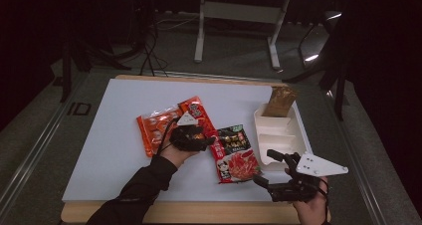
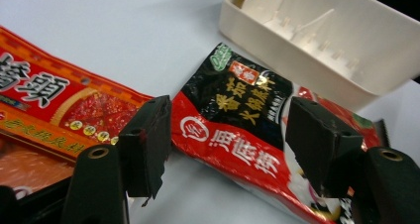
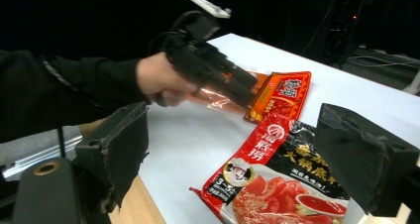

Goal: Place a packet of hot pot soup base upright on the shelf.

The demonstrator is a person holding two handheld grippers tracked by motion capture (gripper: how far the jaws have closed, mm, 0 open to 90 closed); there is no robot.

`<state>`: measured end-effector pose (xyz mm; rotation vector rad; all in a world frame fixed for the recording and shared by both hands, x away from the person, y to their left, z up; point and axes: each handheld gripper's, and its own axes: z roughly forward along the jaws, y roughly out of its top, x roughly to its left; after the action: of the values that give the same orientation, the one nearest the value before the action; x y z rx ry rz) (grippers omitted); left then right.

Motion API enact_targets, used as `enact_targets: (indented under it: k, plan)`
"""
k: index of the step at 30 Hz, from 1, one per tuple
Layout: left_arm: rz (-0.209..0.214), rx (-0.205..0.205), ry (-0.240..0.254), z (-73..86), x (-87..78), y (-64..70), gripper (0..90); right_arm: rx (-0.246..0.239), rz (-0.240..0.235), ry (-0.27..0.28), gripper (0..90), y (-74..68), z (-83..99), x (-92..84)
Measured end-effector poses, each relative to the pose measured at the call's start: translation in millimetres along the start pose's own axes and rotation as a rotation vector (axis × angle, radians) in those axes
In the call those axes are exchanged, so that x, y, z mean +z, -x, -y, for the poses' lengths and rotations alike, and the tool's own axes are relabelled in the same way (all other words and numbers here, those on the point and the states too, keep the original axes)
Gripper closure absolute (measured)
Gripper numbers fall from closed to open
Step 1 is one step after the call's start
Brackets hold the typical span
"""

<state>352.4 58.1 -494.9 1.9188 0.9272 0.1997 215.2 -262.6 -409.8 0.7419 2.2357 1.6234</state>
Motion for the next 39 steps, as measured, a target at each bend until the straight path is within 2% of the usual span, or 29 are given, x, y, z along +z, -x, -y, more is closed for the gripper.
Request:
enact_targets:
  k: [5, 6, 9, 12, 13, 17, 19, 21, 24, 27, 30, 32, 34, 35, 36, 37, 39]
  plan:
    - [-0.032, -0.017, -0.014, 0.5, 15.7, -7.8, 34.7, -0.007, -0.001, -0.010, 13.9, -0.4, 2.0, 2.3]
    - [-0.048, -0.022, -0.029, 1.0, 19.1, -9.1, 34.7, -0.007, 0.000, -0.013, 13.9, -0.2, 2.5, 2.6]
    - [-0.059, -0.041, -0.057, 2.5, 28.5, -12.6, 34.7, -0.005, 0.000, -0.014, 13.9, 0.7, 3.6, 2.6]
    - [-0.069, -0.038, -0.084, 4.0, 35.3, -14.2, 34.7, -0.001, -0.003, -0.010, 13.9, 1.4, 3.7, 1.9]
    - [-0.071, -0.053, -0.107, 5.1, 41.2, -16.4, 34.7, -0.001, -0.002, -0.008, 13.9, 1.6, 3.8, 1.6]
    - [-0.090, -0.069, -0.128, 7.6, 49.9, -20.6, 37.3, -0.003, -0.004, -0.012, 13.9, 1.7, 4.6, 2.4]
    - [-0.104, -0.060, -0.139, 9.2, 53.1, -22.5, 37.6, -0.005, -0.002, -0.013, 13.9, 1.3, 5.0, 2.9]
    - [-0.092, -0.076, -0.129, 10.9, 55.1, -25.5, 38.9, -0.005, -0.006, -0.016, 13.9, 1.1, 5.3, 3.4]
    - [-0.097, -0.091, -0.109, 11.9, 57.1, -28.5, 40.9, -0.005, -0.006, -0.019, 13.9, 1.4, 5.8, 4.2]
    - [-0.083, -0.087, -0.118, 11.0, 59.4, -28.8, 41.4, -0.003, -0.006, -0.022, 13.9, 1.6, 6.0, 4.9]
    - [-0.044, -0.080, -0.158, 12.0, 64.1, -26.4, 46.1, -0.006, -0.006, -0.025, 13.9, 1.6, 6.6, 5.5]
    - [-0.037, -0.062, -0.178, 13.0, 66.4, -24.2, 55.6, -0.006, -0.008, -0.027, 13.9, 1.9, 7.0, 6.1]
    - [-0.019, -0.081, -0.179, 13.3, 67.3, -24.6, 62.0, -0.007, -0.008, -0.031, 13.9, 1.4, 7.4, 7.1]
    - [-0.018, -0.089, -0.186, 13.1, 67.6, -24.1, 63.3, -0.010, -0.009, -0.035, 13.9, 1.1, 7.5, 7.6]
    - [-0.027, -0.077, -0.196, 12.6, 68.0, -23.4, 65.0, -0.011, -0.009, -0.036, 13.9, 0.7, 7.5, 8.0]
    - [-0.032, -0.069, -0.202, 12.1, 68.3, -22.7, 68.7, -0.010, -0.011, -0.037, 13.9, 0.7, 7.4, 8.3]
    - [-0.028, -0.076, -0.222, 9.8, 69.7, -21.9, 75.8, -0.010, -0.015, -0.037, 13.9, 1.2, 7.4, 9.1]
